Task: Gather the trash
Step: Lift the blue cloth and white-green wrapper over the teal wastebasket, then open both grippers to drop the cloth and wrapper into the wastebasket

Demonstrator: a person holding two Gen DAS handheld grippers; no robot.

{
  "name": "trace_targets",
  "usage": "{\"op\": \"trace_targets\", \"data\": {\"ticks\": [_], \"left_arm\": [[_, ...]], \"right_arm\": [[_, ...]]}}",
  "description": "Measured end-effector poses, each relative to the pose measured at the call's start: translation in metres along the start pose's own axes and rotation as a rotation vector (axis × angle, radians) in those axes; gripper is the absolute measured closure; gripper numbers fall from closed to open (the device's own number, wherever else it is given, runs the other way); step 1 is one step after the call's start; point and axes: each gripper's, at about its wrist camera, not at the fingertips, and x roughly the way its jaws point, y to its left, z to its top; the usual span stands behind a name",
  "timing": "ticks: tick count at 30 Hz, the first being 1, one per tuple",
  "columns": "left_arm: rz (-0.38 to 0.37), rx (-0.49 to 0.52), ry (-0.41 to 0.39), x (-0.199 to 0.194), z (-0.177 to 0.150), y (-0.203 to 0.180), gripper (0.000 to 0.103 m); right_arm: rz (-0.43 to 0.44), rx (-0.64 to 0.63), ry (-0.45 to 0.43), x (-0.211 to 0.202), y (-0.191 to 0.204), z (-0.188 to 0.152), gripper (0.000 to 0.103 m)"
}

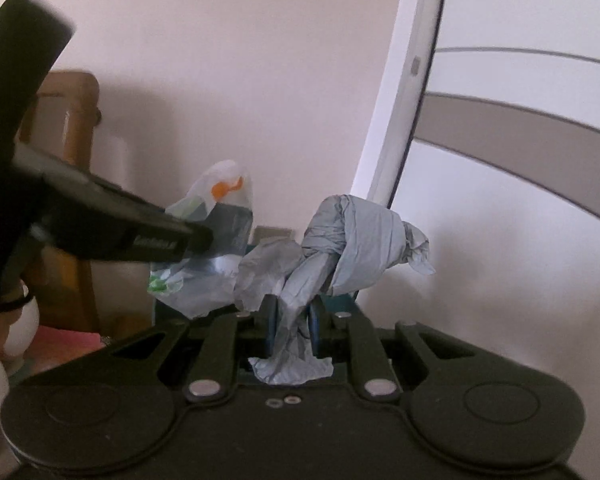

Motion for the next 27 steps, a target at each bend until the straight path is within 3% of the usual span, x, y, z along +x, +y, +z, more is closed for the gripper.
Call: {"op": "trace_targets", "data": {"ticks": [7, 16, 22, 27], "left_arm": [[0.033, 0.001, 0.125, 0.057, 0.012, 0.004, 0.091], [0.046, 0.032, 0.267, 0.105, 0.001, -0.009, 0.091], [0.059, 0.03, 0.345, 0.127, -0.009, -0.005, 0.088], [0.05, 0.002, 0.35, 0.129, -0.015, 0.001, 0.081]], "right_arm": [[0.007, 0.019, 0.099, 0.049, 0.004, -0.003, 0.088], [0.064, -0.018, 0.201, 0.087, 0.007, -0.01, 0.084], [0.039, -0.032, 0.206, 0.094, 0.006, -0.014, 0.079], [0.027, 0.006, 0.179, 0.085, -0.003, -0.015, 0.072]]}}
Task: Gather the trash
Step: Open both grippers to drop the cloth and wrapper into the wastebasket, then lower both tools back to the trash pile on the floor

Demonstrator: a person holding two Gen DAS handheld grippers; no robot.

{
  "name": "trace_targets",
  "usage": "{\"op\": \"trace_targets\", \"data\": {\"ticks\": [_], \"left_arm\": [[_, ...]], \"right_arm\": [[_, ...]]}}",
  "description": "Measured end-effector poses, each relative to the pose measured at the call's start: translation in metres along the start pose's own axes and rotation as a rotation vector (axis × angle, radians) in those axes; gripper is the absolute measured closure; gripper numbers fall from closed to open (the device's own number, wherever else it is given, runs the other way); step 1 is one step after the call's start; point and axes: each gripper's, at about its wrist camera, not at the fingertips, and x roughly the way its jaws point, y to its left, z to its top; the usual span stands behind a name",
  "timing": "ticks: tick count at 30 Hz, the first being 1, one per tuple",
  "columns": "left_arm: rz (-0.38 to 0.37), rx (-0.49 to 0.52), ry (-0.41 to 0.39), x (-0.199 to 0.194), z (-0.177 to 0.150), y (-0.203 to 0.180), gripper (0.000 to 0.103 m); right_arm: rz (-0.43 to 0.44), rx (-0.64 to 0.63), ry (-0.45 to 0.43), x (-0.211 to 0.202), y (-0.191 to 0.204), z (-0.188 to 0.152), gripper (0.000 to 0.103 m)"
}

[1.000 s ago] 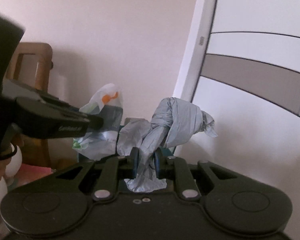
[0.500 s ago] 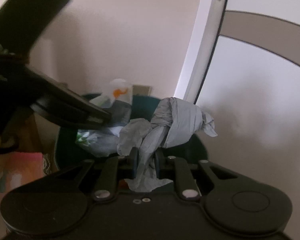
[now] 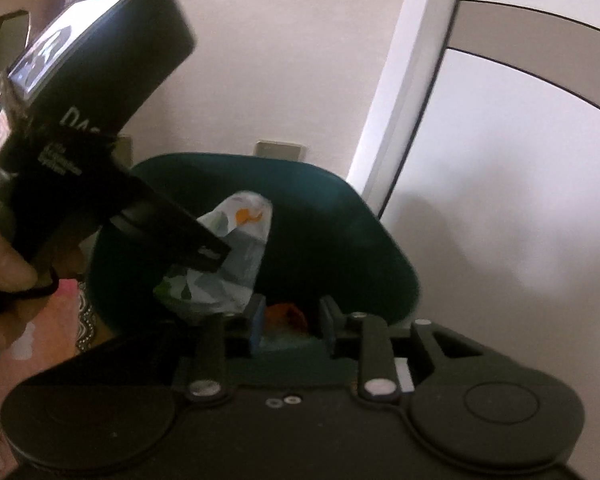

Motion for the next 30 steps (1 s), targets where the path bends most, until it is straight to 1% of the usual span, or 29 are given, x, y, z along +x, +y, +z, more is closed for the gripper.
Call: {"op": "trace_targets", "data": {"ticks": [2, 3, 5, 6, 7, 9, 11, 14, 17, 18, 20, 21, 23, 28, 30], "left_arm": [[-0.014, -0.011, -0.003, 0.0, -0.002, 0.001, 0.077], [-0.016, -0.012, -0.007, -0.002, -0.003, 0.0, 0.072], [-0.018, -0.01, -0.022, -0.007, -0.006, -0.001, 0.055], [-0.021, -0.008, -0.037, -0.013, -0.007, -0.004, 0.036], [-0.021, -0.009, -0.056, -0.018, -0.009, -0.005, 0.024], [-0.025, -0.008, -0.077, -0.027, -0.012, -0.007, 0.024], [-0.034, -0.005, -0.086, -0.036, -0.015, -0.011, 0.024], [-0.045, 0.013, -0.12, -0.055, -0.023, -0.018, 0.024], [-0.061, 0.039, -0.161, -0.077, -0.034, -0.03, 0.024], [-0.07, 0.047, -0.18, -0.086, -0.038, -0.035, 0.024], [-0.095, 0.06, -0.21, -0.104, -0.047, -0.047, 0.023], [-0.108, 0.062, -0.225, -0.112, -0.051, -0.053, 0.021], [-0.149, 0.062, -0.251, -0.127, -0.062, -0.065, 0.021], [-0.243, 0.078, -0.271, -0.148, -0.09, -0.099, 0.02], [-0.262, 0.098, -0.271, -0.151, -0.103, -0.116, 0.02]], "right_arm": [[0.01, 0.04, -0.015, -0.007, -0.006, -0.001, 0.07], [0.015, 0.059, -0.023, -0.01, -0.009, -0.002, 0.069], [0.021, 0.085, -0.038, -0.017, -0.012, 0.001, 0.068], [0.02, 0.095, -0.043, -0.021, -0.014, 0.001, 0.067], [0.021, 0.11, -0.053, -0.026, -0.016, 0.0, 0.067], [0.023, 0.121, -0.066, -0.036, -0.02, -0.002, 0.067], [0.021, 0.125, -0.082, -0.051, -0.026, -0.009, 0.066], [0.019, 0.142, -0.1, -0.073, -0.034, -0.02, 0.065], [0.013, 0.163, -0.109, -0.091, -0.045, -0.033, 0.062], [0.006, 0.17, -0.11, -0.098, -0.049, -0.039, 0.06], [0.0, 0.183, -0.119, -0.116, -0.055, -0.054, 0.057], [-0.004, 0.188, -0.121, -0.125, -0.058, -0.062, 0.056], [-0.021, 0.2, -0.121, -0.142, -0.064, -0.077, 0.054], [-0.06, 0.239, -0.102, -0.185, -0.076, -0.123, 0.051], [-0.073, 0.273, -0.095, -0.199, -0.084, -0.144, 0.051]]}}
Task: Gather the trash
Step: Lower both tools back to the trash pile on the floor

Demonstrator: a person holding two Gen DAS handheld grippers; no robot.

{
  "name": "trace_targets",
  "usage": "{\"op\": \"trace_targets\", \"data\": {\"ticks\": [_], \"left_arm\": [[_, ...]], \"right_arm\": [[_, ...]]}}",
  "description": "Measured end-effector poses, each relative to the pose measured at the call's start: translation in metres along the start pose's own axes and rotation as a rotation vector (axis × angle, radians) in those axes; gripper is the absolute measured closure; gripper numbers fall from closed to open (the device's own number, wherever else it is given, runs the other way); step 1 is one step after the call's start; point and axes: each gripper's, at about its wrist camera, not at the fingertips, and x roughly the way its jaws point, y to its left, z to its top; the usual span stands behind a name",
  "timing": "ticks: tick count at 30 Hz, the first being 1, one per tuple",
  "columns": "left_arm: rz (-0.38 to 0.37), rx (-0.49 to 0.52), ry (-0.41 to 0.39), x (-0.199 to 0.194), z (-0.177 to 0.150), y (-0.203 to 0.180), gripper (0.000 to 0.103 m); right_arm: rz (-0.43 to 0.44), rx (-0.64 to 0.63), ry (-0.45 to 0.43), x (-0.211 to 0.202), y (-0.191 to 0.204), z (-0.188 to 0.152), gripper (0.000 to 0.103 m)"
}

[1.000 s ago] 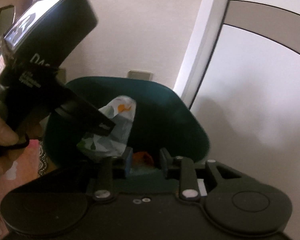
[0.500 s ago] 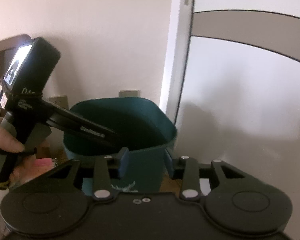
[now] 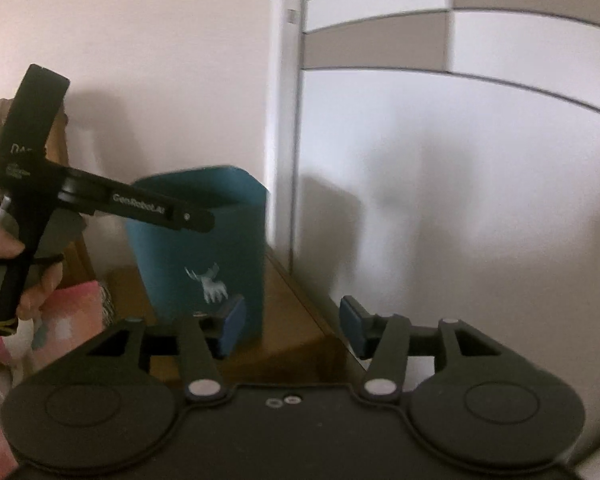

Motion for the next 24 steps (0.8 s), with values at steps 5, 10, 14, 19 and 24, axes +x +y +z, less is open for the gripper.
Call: {"op": "trace_targets", "data": {"ticks": [5, 10, 14, 19, 24], "left_arm": [[-0.08, 0.043, 0.0, 0.009, -0.032, -0.042, 0.001], [-0.163, 0.058, 0.011, 0.029, -0.067, -0.088, 0.0], [-0.219, 0.051, 0.046, 0.056, -0.096, -0.119, 0.0], [-0.259, 0.092, 0.134, 0.1, -0.137, -0.159, 0.0], [-0.276, 0.181, 0.276, 0.16, -0.185, -0.192, 0.0]], "right_arm": [[-0.045, 0.048, 0.016, -0.028, -0.028, -0.041, 0.05], [-0.103, 0.13, 0.052, -0.048, -0.062, -0.097, 0.049], [-0.159, 0.205, 0.1, -0.044, -0.095, -0.14, 0.049], [-0.215, 0.274, 0.189, -0.026, -0.131, -0.194, 0.049], [-0.251, 0.375, 0.309, 0.012, -0.168, -0.251, 0.049]]}}
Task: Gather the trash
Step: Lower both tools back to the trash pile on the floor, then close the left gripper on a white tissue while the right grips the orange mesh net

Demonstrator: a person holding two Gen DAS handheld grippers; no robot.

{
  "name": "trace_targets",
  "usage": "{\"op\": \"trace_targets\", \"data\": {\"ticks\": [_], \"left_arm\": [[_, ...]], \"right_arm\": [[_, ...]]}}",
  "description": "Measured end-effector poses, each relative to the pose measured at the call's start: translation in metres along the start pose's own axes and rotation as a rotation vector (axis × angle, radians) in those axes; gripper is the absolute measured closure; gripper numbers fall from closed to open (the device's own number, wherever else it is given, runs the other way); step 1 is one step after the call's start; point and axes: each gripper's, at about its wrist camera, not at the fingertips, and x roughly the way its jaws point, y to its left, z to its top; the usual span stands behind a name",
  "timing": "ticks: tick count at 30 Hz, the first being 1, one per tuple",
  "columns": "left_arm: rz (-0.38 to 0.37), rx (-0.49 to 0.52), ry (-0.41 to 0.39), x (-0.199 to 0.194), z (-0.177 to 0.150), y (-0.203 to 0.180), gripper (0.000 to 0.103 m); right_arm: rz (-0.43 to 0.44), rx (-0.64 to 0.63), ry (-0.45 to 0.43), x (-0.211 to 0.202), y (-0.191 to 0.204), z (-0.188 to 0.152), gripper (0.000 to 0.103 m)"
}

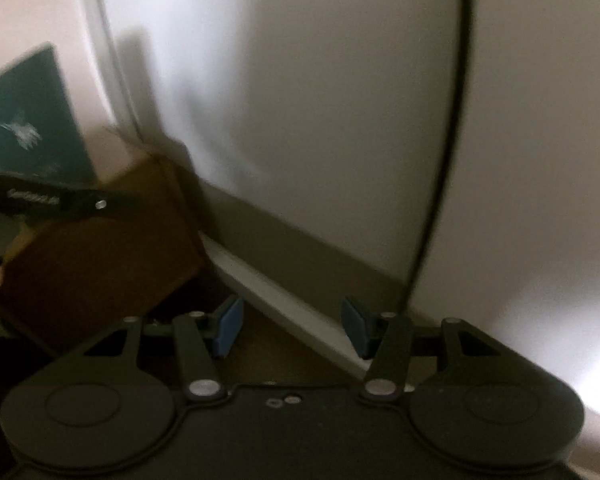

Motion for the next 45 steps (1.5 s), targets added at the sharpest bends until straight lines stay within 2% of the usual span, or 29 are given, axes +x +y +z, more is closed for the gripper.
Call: {"op": "trace_targets", "data": {"ticks": [4, 8, 15, 20, 26, 33, 39, 45], "left_arm": [[-0.004, 0.048, 0.103, 0.061, -0.018, -0.005, 0.0], [0.013, 0.119, 0.168, 0.119, -0.035, -0.007, 0.0], [-0.054, 0.273, 0.299, 0.218, -0.071, 0.001, 0.0], [-0.093, 0.396, 0.379, 0.282, -0.108, 0.0, 0.0], [-0.124, 0.475, 0.507, 0.341, -0.171, 0.003, 0.001], [-0.122, 0.44, 0.631, 0.389, -0.234, 0.024, 0.001], [-0.132, 0.371, 0.702, 0.426, -0.267, 0.039, 0.001], [-0.175, 0.423, 0.722, 0.446, -0.289, 0.031, 0.01]], "right_arm": [[-0.018, 0.138, 0.093, 0.054, -0.028, -0.019, 0.049], [-0.03, 0.196, 0.184, 0.106, -0.037, -0.041, 0.049], [-0.041, 0.116, 0.346, 0.187, -0.039, -0.08, 0.049], [-0.111, 0.164, 0.452, 0.248, -0.071, -0.105, 0.049], [-0.208, 0.113, 0.591, 0.302, -0.105, -0.159, 0.049], [-0.227, -0.122, 0.634, 0.355, -0.104, -0.2, 0.049], [-0.243, -0.108, 0.651, 0.386, -0.12, -0.218, 0.049], [-0.257, -0.104, 0.657, 0.412, -0.131, -0.236, 0.049]]}}
